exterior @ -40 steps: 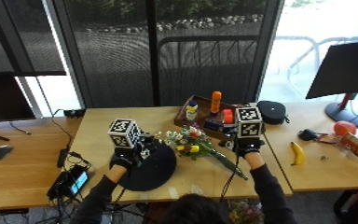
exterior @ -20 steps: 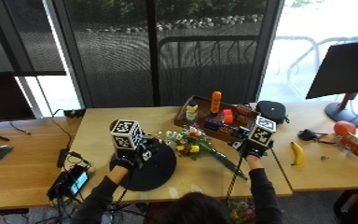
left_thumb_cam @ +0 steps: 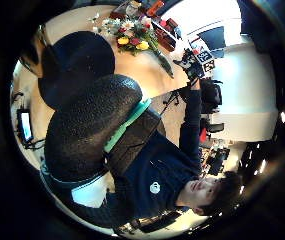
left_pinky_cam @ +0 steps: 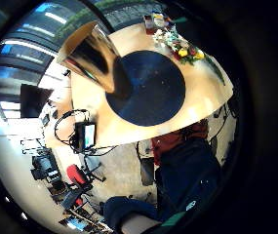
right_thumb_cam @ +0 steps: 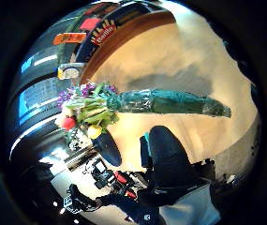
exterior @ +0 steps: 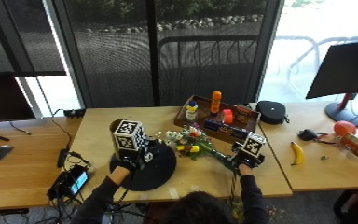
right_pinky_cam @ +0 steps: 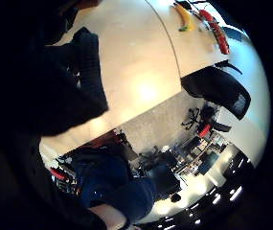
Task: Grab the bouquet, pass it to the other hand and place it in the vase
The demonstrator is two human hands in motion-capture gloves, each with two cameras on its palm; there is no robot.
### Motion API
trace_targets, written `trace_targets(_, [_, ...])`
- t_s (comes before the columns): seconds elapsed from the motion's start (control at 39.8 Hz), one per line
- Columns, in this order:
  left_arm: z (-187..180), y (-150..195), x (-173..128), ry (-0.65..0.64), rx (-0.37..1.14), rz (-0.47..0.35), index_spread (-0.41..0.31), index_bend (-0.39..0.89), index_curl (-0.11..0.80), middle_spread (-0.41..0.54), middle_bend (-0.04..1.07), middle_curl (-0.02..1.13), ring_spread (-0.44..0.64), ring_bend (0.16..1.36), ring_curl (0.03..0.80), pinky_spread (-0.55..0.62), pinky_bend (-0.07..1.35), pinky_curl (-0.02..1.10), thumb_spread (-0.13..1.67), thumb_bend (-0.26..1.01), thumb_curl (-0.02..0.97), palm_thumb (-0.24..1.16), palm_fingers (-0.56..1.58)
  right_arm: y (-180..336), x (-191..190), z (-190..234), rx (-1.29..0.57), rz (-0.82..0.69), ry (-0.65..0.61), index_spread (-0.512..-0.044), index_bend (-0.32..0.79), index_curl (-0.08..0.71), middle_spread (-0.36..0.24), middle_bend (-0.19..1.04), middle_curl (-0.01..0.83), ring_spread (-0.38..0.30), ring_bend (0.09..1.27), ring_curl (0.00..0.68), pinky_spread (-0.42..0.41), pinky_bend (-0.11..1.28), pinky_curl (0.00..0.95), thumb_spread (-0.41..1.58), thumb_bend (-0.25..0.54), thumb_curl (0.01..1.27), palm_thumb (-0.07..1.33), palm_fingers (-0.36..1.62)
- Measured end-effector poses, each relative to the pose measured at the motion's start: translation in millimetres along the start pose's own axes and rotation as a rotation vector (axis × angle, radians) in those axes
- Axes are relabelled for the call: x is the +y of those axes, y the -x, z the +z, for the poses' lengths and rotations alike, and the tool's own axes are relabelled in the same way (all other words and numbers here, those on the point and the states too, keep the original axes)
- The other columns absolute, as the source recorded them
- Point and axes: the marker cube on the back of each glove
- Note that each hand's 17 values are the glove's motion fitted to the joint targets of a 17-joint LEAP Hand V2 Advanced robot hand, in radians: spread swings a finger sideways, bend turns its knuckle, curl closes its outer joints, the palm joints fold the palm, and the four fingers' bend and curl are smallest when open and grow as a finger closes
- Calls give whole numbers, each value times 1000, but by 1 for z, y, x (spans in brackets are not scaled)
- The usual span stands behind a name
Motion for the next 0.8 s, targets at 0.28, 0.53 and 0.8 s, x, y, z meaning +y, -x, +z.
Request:
trace_targets(0.28, [6,5,-1,42,-34,-18,-60,148,334,71,187,373,160,462,295,309,215,325,1139,-18,248,32,405,1,-28,22,48,27,-247,-176,62,145,-85,273,442,-85,526,392,158,551,376,1073,-24,358,496,575])
trace_targets(0.53, [7,4,0,66,-52,-21,-58,151,337,78,186,376,173,454,300,310,210,333,1139,-18,252,31,400,-4,-30,32,26,80,-380,-175,100,157,-92,282,454,-94,521,394,170,527,368,1069,-15,375,542,535])
trace_targets(0.8, [9,0,4,85,-54,-15,-60,160,341,80,187,379,177,441,304,318,199,339,1139,-17,258,37,397,-14,-28,37,8,113,-362,-220,163,206,-117,269,456,-161,500,390,82,466,348,1068,20,422,711,609])
